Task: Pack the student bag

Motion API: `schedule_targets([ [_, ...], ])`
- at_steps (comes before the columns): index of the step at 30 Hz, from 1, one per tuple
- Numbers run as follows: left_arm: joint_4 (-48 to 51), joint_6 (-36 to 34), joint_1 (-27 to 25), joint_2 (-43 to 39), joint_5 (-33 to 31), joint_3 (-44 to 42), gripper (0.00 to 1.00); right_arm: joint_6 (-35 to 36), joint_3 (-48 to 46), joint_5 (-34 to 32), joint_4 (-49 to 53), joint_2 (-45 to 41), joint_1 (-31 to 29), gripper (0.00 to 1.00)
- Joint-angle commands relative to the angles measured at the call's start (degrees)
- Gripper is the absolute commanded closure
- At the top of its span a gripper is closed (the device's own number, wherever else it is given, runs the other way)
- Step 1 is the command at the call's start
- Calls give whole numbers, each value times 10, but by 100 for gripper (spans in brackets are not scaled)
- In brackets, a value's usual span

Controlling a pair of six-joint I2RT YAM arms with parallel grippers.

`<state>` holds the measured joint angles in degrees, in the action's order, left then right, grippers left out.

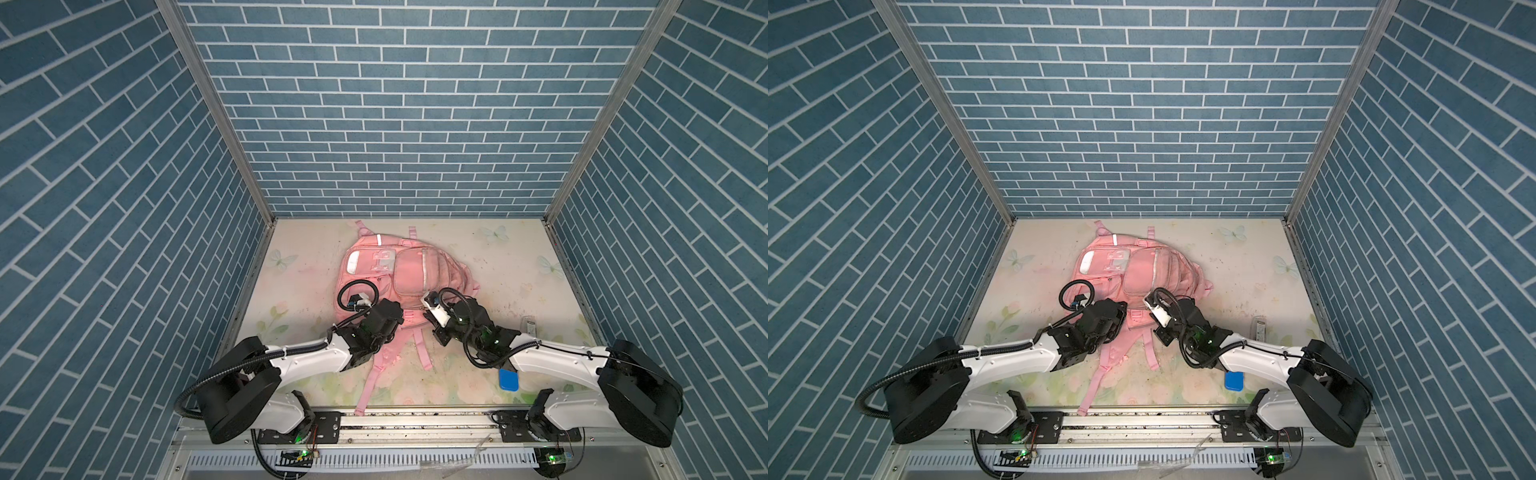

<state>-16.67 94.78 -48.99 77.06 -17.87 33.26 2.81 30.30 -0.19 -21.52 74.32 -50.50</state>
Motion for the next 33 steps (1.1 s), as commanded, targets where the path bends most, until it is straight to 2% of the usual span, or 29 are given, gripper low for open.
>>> schedule_targets([
  [1, 29, -71, 36, -28, 22, -18, 100, -14, 4, -10, -11, -28, 27, 100],
  [9, 75, -131, 91, -93, 93, -50, 100, -17, 12, 21, 29, -55, 117, 100],
  [17, 103, -196, 142, -103, 157, -38, 100, -2, 54, 55, 54, -7, 185, 100],
  [20, 104, -213, 160, -99, 172, -34, 100, 6, 66, 82, 60, -4, 185, 100],
  [23, 111, -250, 190, -89, 190, -21, 100, 14, 54, 155, 51, -21, 185, 100],
  [25, 122, -280, 214, -74, 206, -3, 100, 4, 41, 178, 40, -38, 176, 100],
  [30, 141, -356, 270, -27, 247, 58, 100, -4, 17, 194, 17, -65, 122, 100],
  [33, 157, -395, 299, 3, 258, 100, 100, -18, 14, 183, -12, -57, 90, 100],
])
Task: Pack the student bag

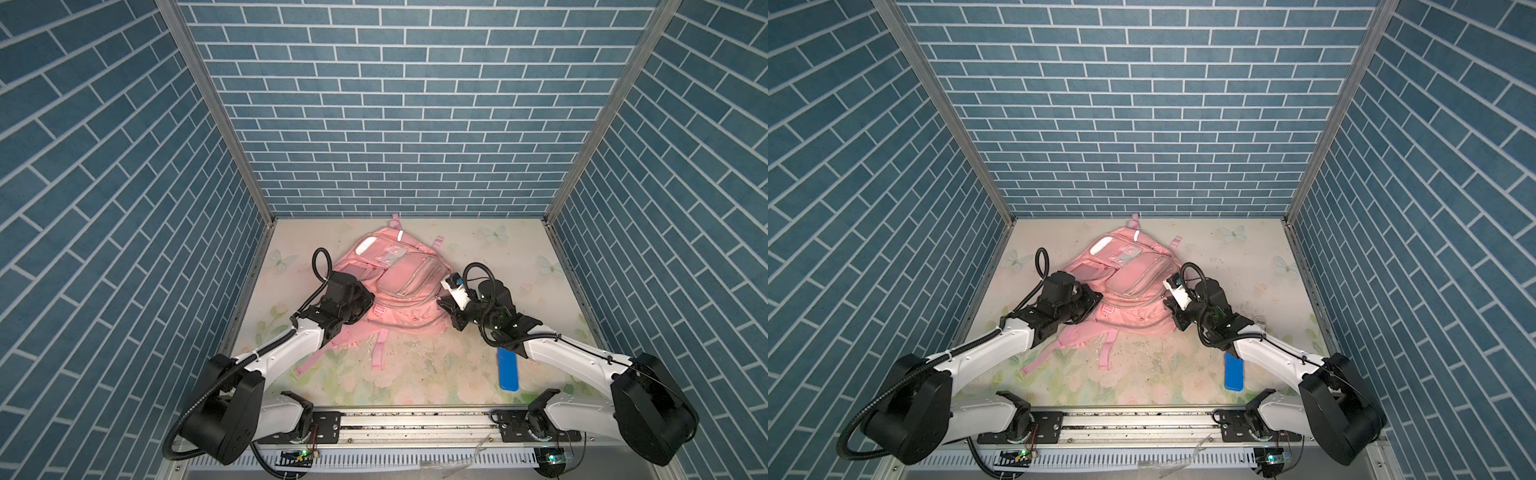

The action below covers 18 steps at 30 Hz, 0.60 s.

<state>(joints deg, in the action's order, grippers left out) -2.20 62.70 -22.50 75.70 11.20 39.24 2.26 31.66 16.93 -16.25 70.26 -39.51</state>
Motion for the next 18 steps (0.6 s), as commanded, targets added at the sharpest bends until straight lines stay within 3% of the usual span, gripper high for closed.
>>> schedule_targets([
  [1, 22, -81, 40, 24, -29, 55, 95, -16, 4, 7, -71, -7, -30, 100],
  [2, 31, -80, 44, 31, -26, 69, 72, -17, 10, 1, -75, 3, -39, 100],
  [3, 39, -76, 45, 34, -26, 77, 58, -17, 18, -3, -75, 14, -47, 100],
  [4, 43, -69, 44, 33, -26, 81, 52, -16, 27, -4, -74, 26, -53, 100],
  [11, 71, 12, 10, -40, -65, 45, 43, -23, 47, -10, -85, 65, -67, 100],
  [18, -13, 196, -144, -109, -140, -40, 41, -20, 44, -14, -78, 66, -71, 100],
])
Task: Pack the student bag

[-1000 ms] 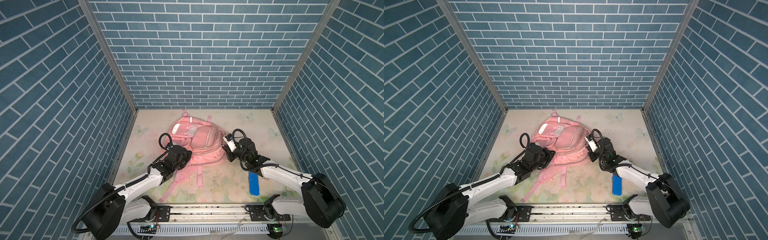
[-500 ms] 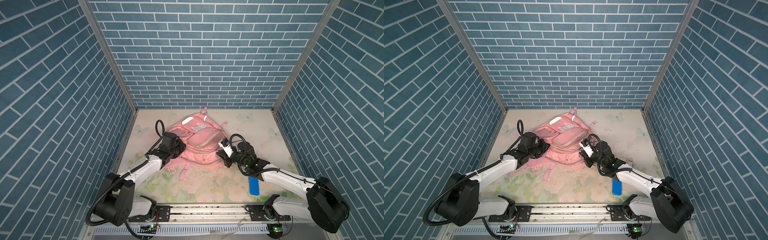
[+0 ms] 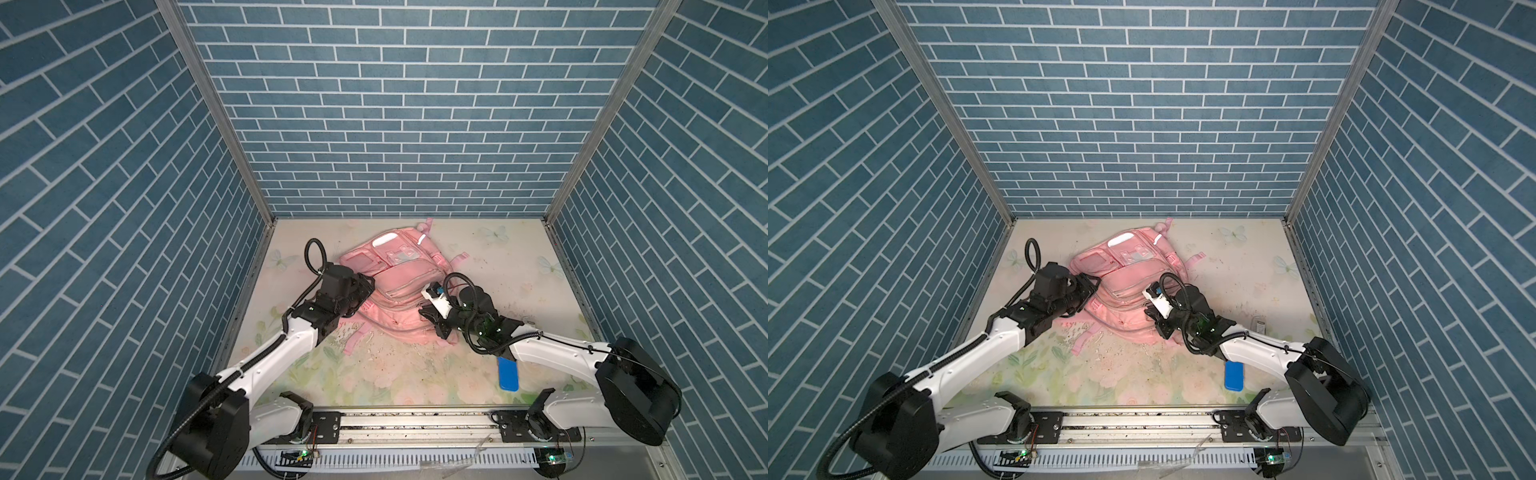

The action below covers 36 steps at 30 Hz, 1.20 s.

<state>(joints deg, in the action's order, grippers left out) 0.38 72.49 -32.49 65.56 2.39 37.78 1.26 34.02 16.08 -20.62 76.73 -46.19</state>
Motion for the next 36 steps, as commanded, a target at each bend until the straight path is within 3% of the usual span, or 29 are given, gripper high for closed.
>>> schedule_targets([
  [1, -53, 125, -67, -7, -61, -32, 41, -10, 20, -7, -32, 2, -5, 100],
  [7, -94, 214, -155, 19, -117, -47, 41, -6, 19, -18, -27, 1, -13, 100],
  [14, -127, 222, -162, 64, -140, -38, 45, 9, 23, -26, -18, 7, -29, 100],
  [16, -133, 216, -162, 74, -149, -37, 55, 10, 23, -28, -17, 8, -31, 100],
  [20, -151, 187, -158, 80, -153, -45, 97, 2, 23, -47, -9, 0, -32, 100],
  [21, -148, 182, -155, 77, -153, -47, 100, 0, 21, -54, -7, -6, -32, 100],
  [29, -133, 128, -99, 29, -89, -82, 100, -15, -18, -115, -19, -50, -6, 100],
  [36, -76, 47, -18, -15, 5, -85, 100, -27, -34, -115, -10, -73, 103, 100],
])
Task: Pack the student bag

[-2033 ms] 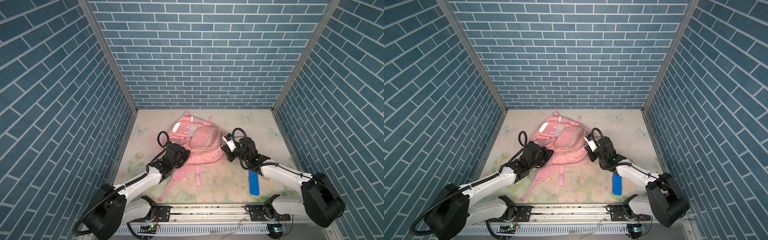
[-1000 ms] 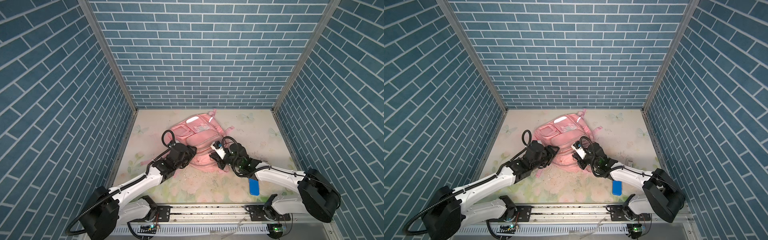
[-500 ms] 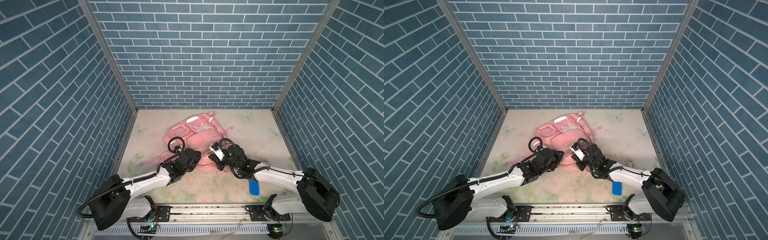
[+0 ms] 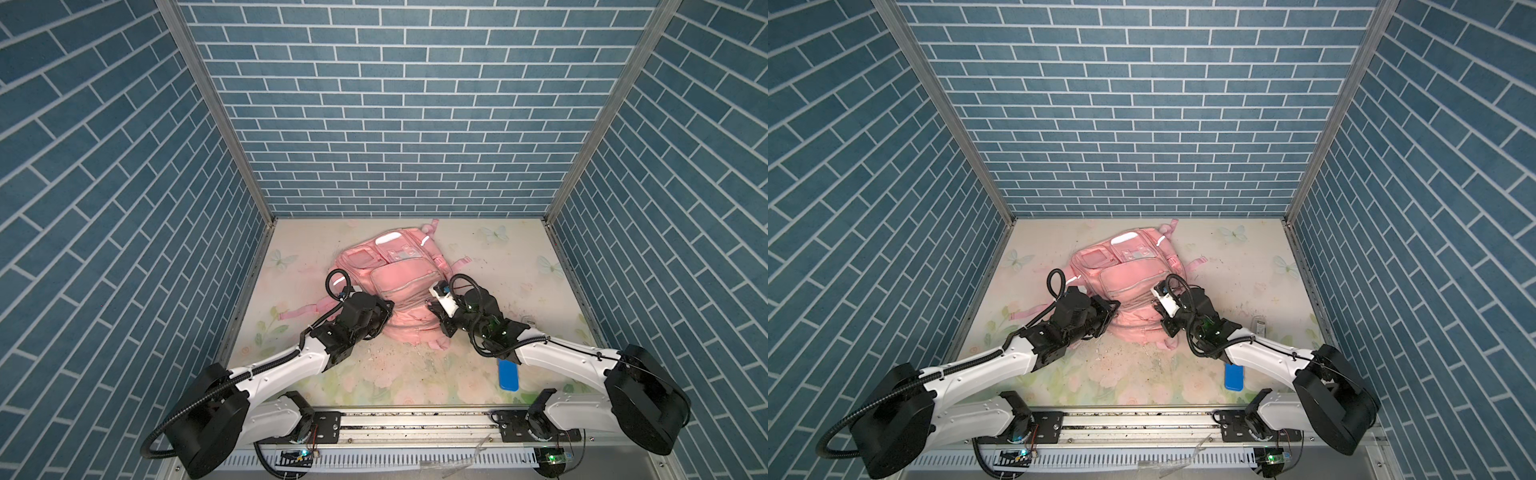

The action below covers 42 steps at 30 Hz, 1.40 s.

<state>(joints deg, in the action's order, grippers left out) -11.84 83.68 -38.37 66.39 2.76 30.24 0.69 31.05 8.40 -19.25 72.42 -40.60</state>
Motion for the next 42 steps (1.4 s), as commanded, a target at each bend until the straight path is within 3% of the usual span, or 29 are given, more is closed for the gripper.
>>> schedule_targets([
  [1, 52, -73, 52, -29, 12, -11, 100, -21, -3, -35, -23, -31, 61, 100],
  [6, 79, -112, 116, -47, 67, -13, 100, 22, 24, -7, 10, -16, 82, 100],
  [10, 87, -151, 164, -33, 93, 7, 100, 21, 34, 69, 13, -8, 80, 100],
  [15, 131, -246, 233, 19, 138, 77, 100, 7, 30, 78, -4, -10, 32, 100],
  [18, 129, -262, 267, 48, 166, 98, 100, 8, 24, 77, -31, -7, -6, 100],
  [19, 130, -258, 275, 52, 169, 102, 92, 5, 25, 76, -39, -3, -15, 100],
  [20, 133, -252, 279, 53, 167, 105, 69, 2, 28, 76, -44, 4, -24, 100],
  [21, 140, -243, 279, 48, 158, 107, 58, 1, 33, 72, -46, 11, -33, 100],
  [23, 143, -219, 273, 28, 148, 101, 53, 1, 38, 63, -48, 24, -47, 100],
  [27, 156, -144, 219, -46, 103, 74, 49, -6, 45, 57, -55, 47, -58, 100],
  [32, 136, -34, 81, -114, -14, 36, 46, -4, 45, 44, -53, 49, -65, 100],
  [37, 42, 72, -34, -86, -81, -6, 47, -1, 40, 36, -55, 46, -71, 100],
  [42, -9, 95, -91, -12, -108, 19, 47, 6, 43, 26, -53, 51, -83, 100],
])
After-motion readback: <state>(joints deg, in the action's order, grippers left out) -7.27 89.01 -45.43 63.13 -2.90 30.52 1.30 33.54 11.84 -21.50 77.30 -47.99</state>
